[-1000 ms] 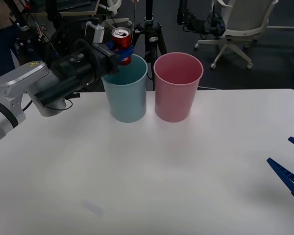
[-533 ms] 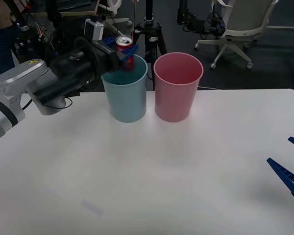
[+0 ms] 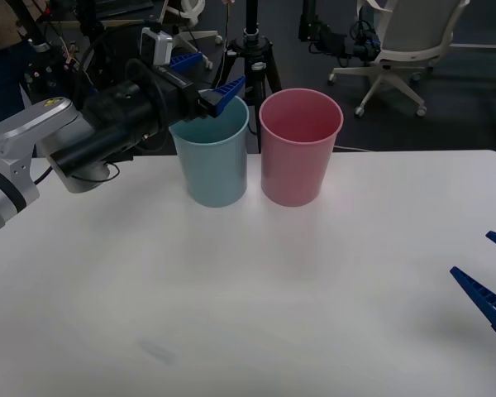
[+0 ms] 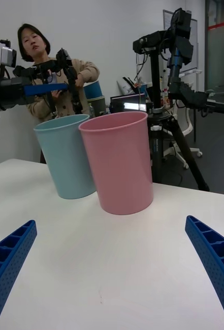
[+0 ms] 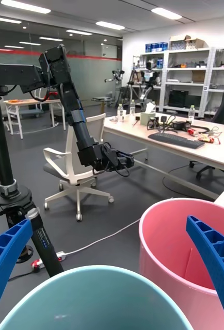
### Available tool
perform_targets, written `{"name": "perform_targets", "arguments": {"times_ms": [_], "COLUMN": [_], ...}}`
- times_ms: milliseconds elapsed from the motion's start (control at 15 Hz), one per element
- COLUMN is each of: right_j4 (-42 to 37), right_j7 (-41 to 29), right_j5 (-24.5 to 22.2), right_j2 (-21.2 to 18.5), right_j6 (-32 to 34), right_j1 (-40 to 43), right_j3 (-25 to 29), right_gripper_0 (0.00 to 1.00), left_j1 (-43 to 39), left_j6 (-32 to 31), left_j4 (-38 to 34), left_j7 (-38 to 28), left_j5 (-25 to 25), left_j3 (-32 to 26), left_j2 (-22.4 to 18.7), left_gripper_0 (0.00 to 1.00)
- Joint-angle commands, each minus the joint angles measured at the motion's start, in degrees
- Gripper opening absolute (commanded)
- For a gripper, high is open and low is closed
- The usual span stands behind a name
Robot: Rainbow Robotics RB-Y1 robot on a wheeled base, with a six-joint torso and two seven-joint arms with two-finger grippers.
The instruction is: Grasp the object on the table and drop it into the matching bin: aluminum can to the light blue bin, PET bottle to the pink bin.
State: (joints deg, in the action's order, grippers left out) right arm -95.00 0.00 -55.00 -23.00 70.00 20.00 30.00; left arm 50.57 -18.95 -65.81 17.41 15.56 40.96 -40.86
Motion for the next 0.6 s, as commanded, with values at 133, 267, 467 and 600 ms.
{"name": "perform_targets", "arguments": {"times_ms": [133, 267, 467, 600], "right_j4": [0.0, 0.0, 0.0, 0.0], "right_j7": [0.0, 0.0, 0.0, 0.0], "right_j5": [0.0, 0.0, 0.0, 0.0], "right_j2": [0.0, 0.0, 0.0, 0.0], "right_j6": [0.0, 0.0, 0.0, 0.0], "right_j1": [0.0, 0.0, 0.0, 0.0], "right_j3": [0.0, 0.0, 0.0, 0.0], "right_gripper_0": [1.0, 1.0, 1.0, 1.0], "left_j1": [0.0, 0.0, -0.1, -0.2], "left_j6": [0.1, 0.0, -0.4, -0.4], "left_j4": [0.0, -0.2, -1.7, -4.6], "left_j7": [0.0, 0.0, 0.8, 1.5], "left_j5": [0.0, -0.1, -2.5, -6.2], "left_j3": [0.0, 0.0, 1.2, 3.1], "left_j2": [-0.2, -0.3, -2.7, -6.1], "left_gripper_0": [1.0, 1.0, 1.0, 1.0]}}
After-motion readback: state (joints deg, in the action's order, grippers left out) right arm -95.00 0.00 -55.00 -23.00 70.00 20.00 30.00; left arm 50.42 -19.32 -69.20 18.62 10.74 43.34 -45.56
